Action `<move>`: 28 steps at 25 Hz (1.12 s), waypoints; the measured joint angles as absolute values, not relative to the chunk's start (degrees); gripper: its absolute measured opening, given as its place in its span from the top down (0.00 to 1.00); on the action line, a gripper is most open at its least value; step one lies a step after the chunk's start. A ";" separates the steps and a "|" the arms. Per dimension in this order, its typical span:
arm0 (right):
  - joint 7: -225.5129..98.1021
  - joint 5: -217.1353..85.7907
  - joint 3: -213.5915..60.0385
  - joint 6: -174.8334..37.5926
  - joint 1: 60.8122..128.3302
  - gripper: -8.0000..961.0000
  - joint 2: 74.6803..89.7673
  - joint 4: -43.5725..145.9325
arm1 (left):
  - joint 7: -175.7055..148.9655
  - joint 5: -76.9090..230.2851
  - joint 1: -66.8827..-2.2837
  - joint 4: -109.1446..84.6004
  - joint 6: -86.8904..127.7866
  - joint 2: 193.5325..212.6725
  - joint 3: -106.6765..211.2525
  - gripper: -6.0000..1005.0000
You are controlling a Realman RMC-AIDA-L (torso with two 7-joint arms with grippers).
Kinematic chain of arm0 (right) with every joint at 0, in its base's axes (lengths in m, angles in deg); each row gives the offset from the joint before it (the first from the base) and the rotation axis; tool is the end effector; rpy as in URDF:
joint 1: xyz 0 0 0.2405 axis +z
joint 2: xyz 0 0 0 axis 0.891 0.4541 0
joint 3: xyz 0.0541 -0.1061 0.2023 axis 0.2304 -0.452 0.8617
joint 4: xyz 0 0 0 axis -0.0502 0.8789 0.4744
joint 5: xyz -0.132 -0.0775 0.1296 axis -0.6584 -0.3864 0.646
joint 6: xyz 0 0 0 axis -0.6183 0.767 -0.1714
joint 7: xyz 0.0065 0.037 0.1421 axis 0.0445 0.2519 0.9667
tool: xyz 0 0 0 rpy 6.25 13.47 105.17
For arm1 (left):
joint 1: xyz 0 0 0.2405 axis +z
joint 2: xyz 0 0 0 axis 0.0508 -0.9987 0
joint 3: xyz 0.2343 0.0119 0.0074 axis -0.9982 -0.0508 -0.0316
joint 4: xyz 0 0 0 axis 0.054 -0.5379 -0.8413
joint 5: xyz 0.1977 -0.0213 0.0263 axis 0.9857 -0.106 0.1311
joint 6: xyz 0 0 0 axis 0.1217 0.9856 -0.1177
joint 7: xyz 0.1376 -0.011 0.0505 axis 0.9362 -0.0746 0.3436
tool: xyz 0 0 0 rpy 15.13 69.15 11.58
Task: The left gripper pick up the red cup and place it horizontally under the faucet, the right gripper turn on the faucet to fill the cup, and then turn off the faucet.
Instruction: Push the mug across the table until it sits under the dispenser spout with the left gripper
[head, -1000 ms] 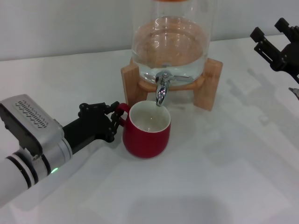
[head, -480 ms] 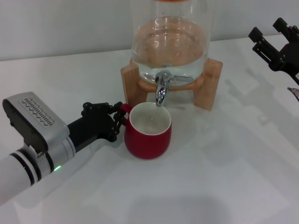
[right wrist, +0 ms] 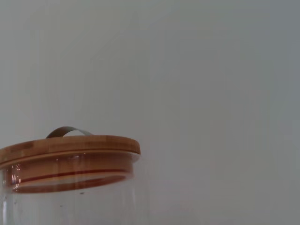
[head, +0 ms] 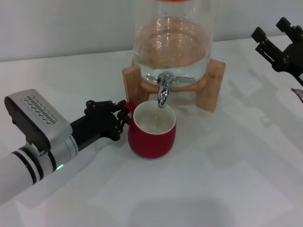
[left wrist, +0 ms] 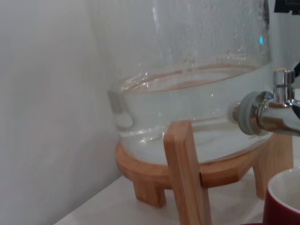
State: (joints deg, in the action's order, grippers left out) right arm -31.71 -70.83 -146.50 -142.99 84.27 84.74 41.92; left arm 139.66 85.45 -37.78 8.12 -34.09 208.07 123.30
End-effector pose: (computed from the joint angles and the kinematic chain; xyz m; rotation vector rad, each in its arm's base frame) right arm 0.2813 0.3116 0.0558 -1.7119 0.4257 1.1112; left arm -0.2094 0.3410 -0.1000 -2.4395 -0.2042 -0.5360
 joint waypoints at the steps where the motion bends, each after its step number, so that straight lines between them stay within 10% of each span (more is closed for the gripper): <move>1: -31.71 -70.83 -146.50 -143.05 84.27 0.13 84.73 41.92 | 139.66 85.45 -37.93 8.04 -34.07 208.07 123.31 0.89; 28: -31.71 -70.83 -146.78 -143.63 84.26 0.13 84.74 41.92 | 139.77 85.44 -38.16 8.22 -34.01 208.12 121.14 0.89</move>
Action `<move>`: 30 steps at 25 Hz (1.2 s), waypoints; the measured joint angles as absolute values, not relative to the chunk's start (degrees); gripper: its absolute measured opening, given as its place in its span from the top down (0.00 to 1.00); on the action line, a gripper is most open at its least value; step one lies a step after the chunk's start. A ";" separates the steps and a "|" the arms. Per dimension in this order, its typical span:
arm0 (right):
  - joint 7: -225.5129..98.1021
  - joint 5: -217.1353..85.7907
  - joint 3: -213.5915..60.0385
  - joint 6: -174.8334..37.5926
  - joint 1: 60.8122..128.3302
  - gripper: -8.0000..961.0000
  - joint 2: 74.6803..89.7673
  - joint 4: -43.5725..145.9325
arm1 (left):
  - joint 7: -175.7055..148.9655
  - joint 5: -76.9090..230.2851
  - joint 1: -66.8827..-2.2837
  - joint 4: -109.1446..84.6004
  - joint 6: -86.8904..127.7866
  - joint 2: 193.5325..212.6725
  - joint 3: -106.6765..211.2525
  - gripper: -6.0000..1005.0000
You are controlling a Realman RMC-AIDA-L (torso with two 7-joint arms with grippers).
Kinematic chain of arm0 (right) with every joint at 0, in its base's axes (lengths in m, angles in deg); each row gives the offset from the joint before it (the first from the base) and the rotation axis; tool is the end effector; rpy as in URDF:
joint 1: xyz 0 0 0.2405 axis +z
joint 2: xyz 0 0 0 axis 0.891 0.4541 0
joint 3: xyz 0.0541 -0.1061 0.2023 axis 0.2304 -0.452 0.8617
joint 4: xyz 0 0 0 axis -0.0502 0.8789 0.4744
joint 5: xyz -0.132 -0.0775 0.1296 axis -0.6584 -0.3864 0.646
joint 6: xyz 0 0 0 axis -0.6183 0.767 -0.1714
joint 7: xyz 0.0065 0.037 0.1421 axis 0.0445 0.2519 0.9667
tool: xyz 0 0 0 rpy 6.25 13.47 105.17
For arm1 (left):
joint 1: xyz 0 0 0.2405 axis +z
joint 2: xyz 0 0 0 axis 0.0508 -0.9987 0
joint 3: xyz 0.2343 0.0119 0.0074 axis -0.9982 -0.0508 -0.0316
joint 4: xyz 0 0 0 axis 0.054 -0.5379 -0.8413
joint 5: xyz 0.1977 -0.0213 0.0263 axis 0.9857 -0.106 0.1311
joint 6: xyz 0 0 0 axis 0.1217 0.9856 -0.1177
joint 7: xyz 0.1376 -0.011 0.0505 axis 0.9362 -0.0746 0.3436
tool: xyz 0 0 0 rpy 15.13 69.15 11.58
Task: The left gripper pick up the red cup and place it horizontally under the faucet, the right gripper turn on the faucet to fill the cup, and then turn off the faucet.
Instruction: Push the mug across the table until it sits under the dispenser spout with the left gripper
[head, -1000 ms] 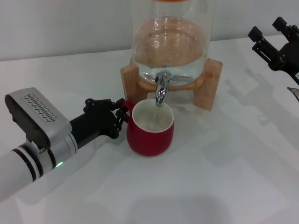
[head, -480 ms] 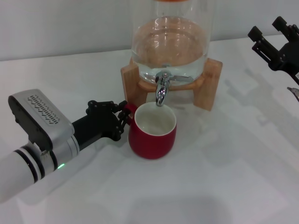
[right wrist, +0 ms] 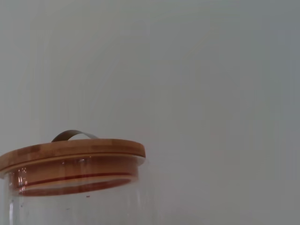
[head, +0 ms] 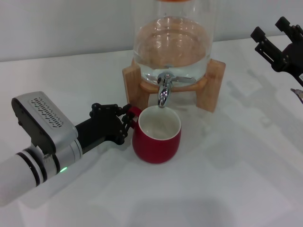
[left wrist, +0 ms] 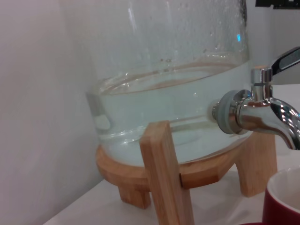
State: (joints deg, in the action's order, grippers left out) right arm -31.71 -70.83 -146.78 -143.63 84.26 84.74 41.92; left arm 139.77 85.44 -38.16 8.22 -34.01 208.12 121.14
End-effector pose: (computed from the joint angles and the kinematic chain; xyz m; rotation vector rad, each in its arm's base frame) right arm 0.2796 0.3107 0.0556 -1.7169 0.4168 1.1209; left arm -0.2066 0.3371 -0.1055 -2.4748 -0.1713 -0.5248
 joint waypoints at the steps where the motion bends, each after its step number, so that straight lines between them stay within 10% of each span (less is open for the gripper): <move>1: -31.70 -70.83 -146.81 -143.65 84.26 0.13 84.74 41.92 | 139.79 85.44 -38.16 8.21 -34.02 208.13 121.14 0.89; 30: -31.62 -70.83 -147.17 -143.56 84.60 0.13 84.74 41.42 | 139.31 85.45 -38.71 9.80 -28.10 208.15 120.29 0.86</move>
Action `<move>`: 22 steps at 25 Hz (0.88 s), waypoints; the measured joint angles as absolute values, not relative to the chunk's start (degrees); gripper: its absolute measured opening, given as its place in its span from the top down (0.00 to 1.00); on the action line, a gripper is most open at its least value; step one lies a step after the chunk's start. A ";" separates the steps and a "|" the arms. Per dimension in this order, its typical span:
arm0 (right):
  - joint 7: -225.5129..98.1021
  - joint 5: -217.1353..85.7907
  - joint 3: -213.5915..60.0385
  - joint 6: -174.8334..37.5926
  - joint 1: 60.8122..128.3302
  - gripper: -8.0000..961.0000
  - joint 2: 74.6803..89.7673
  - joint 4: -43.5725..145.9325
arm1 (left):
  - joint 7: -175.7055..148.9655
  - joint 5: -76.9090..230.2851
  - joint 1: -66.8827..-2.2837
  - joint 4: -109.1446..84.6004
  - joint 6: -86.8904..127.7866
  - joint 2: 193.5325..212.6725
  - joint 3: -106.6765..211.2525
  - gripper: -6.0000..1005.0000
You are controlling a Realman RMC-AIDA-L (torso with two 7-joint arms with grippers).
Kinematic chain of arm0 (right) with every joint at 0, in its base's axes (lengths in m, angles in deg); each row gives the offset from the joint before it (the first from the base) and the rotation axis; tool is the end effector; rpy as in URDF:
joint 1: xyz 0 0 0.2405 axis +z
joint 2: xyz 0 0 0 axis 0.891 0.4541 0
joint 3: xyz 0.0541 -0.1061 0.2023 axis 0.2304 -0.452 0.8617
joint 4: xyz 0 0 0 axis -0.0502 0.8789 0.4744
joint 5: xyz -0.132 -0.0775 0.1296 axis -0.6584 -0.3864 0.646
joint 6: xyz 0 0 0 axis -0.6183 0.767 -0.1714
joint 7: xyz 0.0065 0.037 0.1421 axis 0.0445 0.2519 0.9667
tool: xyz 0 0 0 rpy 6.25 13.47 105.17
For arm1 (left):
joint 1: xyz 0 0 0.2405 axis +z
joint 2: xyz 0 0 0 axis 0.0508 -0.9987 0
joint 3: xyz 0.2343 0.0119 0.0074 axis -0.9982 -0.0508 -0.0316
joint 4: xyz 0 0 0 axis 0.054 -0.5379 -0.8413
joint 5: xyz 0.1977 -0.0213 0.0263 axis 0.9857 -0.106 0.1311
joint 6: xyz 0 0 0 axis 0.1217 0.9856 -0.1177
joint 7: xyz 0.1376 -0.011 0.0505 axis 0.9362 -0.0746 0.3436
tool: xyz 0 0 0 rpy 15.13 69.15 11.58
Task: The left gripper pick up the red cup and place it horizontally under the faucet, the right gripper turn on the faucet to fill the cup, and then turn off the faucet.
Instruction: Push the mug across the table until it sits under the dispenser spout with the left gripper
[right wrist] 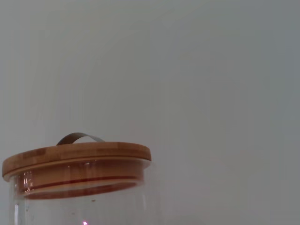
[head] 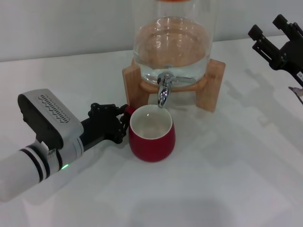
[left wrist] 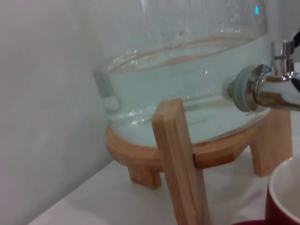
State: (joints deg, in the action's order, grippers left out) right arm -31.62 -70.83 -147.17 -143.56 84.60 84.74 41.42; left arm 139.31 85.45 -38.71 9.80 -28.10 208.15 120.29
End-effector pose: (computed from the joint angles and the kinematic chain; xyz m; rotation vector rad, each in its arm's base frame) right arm 0.2757 0.3131 0.0554 -1.7259 0.4051 1.1303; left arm -0.2087 0.3439 -0.1091 -2.4677 -0.1870 -0.4354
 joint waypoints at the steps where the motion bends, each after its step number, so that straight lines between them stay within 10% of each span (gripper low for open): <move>1: -31.60 -70.83 -147.22 -143.48 84.61 0.13 84.73 41.30 | 139.25 85.45 -38.73 9.80 -27.98 208.16 120.22 0.86; 22: -31.54 -70.83 -147.29 -143.09 85.24 0.13 84.74 41.12 | 137.80 85.45 -39.56 9.80 -25.98 208.16 119.45 0.78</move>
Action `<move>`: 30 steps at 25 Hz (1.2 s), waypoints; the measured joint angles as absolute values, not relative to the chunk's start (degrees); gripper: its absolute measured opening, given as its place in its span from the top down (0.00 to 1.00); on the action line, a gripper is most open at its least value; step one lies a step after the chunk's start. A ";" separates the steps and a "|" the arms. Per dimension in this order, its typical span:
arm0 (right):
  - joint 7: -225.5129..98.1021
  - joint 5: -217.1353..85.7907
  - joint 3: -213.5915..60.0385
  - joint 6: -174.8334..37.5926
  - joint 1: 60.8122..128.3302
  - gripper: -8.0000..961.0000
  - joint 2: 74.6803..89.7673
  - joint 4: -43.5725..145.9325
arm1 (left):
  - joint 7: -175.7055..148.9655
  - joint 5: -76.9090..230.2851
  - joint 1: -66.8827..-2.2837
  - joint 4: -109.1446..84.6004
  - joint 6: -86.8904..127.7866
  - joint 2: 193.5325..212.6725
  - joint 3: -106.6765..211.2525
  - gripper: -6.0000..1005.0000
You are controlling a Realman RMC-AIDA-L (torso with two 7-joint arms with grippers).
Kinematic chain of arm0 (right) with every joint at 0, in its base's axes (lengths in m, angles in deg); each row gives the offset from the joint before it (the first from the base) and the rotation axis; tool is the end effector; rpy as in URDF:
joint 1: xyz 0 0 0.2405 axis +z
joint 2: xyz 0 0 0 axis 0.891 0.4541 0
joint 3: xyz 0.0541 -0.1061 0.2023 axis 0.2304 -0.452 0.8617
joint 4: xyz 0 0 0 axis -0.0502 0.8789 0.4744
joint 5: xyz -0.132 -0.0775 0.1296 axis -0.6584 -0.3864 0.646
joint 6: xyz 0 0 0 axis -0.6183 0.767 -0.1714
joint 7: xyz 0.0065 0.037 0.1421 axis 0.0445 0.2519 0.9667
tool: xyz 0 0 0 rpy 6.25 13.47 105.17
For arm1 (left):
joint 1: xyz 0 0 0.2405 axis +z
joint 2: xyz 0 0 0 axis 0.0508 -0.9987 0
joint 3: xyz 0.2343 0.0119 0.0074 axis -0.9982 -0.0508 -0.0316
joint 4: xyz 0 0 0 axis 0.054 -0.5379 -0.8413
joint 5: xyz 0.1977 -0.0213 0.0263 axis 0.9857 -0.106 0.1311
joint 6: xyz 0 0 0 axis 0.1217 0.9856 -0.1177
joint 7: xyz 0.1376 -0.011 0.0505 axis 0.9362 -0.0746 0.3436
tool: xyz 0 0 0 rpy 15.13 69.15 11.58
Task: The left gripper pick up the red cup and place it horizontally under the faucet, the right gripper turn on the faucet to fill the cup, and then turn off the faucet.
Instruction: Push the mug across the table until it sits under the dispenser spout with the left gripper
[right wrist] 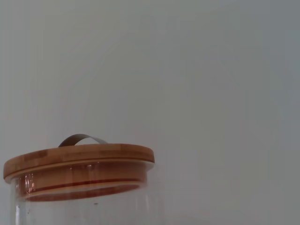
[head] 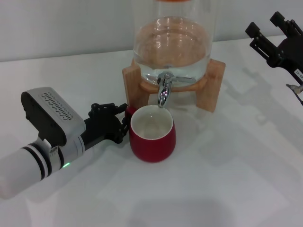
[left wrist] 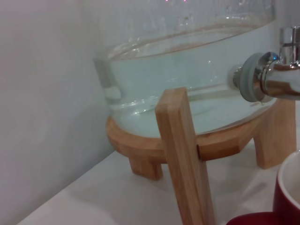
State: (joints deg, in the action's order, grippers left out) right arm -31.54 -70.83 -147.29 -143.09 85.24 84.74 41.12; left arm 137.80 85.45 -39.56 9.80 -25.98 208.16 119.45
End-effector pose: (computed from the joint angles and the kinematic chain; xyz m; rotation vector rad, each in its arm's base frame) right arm 0.2719 0.3172 0.0551 -1.7322 0.3981 1.1352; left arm -0.2087 0.3467 -0.1113 -2.4743 -0.2084 -0.4034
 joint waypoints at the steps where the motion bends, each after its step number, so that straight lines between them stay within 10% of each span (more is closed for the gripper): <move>1: -31.54 -70.83 -147.29 -143.09 85.24 0.13 84.74 41.13 | 137.73 85.45 -39.56 9.80 -25.96 208.16 119.46 0.77; 30: -31.54 -70.83 -147.18 -143.10 85.32 0.13 84.73 41.13 | 137.41 85.42 -38.96 13.31 -21.62 208.15 118.09 0.59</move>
State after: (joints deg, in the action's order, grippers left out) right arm -31.54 -70.83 -147.18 -143.10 85.32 84.73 41.13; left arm 137.41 85.42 -38.96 13.31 -21.62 208.15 118.09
